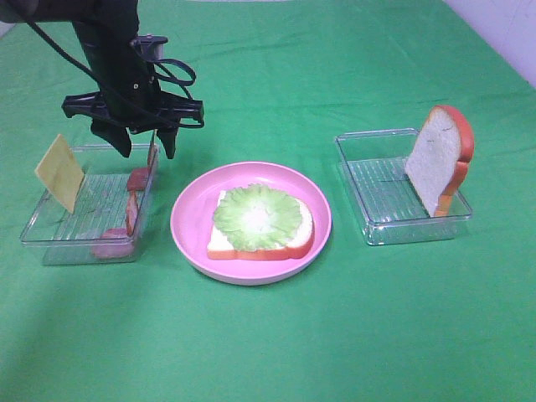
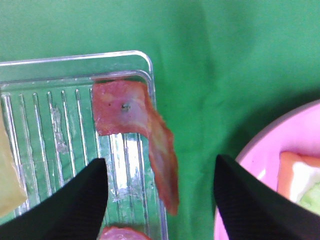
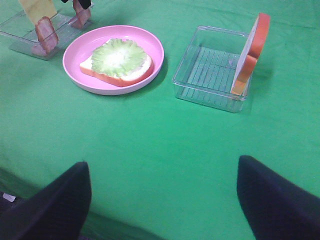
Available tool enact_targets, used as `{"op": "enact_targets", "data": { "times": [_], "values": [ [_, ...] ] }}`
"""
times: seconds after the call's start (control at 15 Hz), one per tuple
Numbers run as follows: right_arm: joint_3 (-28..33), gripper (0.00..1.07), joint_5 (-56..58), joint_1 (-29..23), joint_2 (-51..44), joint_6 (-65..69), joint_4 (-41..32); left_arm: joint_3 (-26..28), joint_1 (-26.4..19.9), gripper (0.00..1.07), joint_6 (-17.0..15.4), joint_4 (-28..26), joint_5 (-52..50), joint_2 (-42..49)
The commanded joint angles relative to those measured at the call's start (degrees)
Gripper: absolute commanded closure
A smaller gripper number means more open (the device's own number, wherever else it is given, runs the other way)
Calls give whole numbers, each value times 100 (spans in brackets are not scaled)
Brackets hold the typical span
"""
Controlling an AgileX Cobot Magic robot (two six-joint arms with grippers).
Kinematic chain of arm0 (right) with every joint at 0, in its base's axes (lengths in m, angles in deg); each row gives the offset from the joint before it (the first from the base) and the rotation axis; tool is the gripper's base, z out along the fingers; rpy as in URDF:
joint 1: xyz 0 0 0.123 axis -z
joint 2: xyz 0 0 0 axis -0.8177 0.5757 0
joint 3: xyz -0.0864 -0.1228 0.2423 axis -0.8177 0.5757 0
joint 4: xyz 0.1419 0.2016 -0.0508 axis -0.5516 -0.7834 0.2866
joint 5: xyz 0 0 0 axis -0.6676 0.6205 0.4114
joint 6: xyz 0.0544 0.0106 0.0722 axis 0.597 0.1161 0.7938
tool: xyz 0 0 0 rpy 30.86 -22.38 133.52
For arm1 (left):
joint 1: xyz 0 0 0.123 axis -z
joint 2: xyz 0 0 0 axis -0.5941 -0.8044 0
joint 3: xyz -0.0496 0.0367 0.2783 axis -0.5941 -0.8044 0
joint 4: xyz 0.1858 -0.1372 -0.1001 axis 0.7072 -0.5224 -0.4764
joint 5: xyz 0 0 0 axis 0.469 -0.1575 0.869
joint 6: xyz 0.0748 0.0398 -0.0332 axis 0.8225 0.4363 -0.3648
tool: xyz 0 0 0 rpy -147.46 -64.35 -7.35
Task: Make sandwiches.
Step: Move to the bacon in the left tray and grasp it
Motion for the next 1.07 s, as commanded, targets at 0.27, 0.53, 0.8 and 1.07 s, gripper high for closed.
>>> {"op": "enact_targets", "data": {
  "times": [0.27, 0.53, 0.8, 1.07],
  "values": [
    [17, 33, -52, 6, -138, -46, -34, 23, 6, 68, -40, 11, -160, -34],
    [17, 33, -52, 6, -138, -46, -34, 23, 6, 89, -40, 34, -172, -34],
    [17, 33, -52, 6, -138, -46, -34, 23, 6, 105, -86, 52, -178, -34],
    [17, 33, -52, 6, -138, -46, -34, 23, 6, 107, -92, 57, -149, -6]
  ]
}}
